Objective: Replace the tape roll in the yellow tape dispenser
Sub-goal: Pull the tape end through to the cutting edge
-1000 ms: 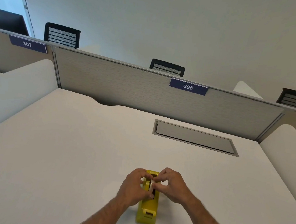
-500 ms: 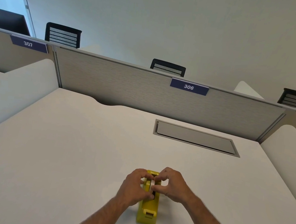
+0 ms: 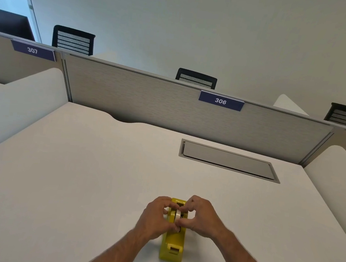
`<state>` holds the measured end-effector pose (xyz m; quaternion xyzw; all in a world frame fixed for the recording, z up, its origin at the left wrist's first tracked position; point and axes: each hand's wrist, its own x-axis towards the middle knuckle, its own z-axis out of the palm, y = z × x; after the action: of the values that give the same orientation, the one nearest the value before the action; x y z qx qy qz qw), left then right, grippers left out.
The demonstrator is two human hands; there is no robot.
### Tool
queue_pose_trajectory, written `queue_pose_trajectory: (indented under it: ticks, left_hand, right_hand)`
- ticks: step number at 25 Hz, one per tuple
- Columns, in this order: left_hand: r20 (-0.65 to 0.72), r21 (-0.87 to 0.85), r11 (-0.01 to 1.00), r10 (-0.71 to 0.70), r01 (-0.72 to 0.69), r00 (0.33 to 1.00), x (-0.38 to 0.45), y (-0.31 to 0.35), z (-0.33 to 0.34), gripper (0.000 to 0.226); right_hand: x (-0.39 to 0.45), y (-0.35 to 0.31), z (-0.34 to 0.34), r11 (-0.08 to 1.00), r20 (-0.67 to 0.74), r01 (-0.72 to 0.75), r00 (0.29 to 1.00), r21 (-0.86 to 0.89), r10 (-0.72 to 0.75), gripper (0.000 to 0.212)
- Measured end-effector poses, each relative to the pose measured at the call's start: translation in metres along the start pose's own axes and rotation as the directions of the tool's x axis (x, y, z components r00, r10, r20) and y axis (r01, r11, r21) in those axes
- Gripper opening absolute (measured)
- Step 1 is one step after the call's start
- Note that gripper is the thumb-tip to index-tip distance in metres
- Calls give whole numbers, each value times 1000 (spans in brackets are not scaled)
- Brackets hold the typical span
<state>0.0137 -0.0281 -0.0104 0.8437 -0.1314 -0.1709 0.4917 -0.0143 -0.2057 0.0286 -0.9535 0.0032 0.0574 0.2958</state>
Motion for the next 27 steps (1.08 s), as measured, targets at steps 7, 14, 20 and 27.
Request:
queue_pose_trajectory:
  ticks: [7, 14, 20, 27]
  left_hand:
    - [1, 26, 1000, 4, -4, 1000, -3, 4, -2, 57]
    - [-4, 19, 1000, 18, -18, 1000, -2, 4, -2, 56]
    - [-13, 22, 999, 29, -29, 999, -3, 3, -2, 56]
    - [-9, 44, 999, 10, -10, 1000, -2, 3, -1, 58]
  right_hand:
    - [3, 2, 0, 999, 0, 36, 999, -6, -36, 26]
    - [2, 2, 2, 991, -28, 86, 996, -101, -89, 28]
    - [2, 2, 6, 971, -53, 142, 986, -193, -155, 32]
    - [5, 5, 6, 974, -51, 154, 985, -165, -164, 24]
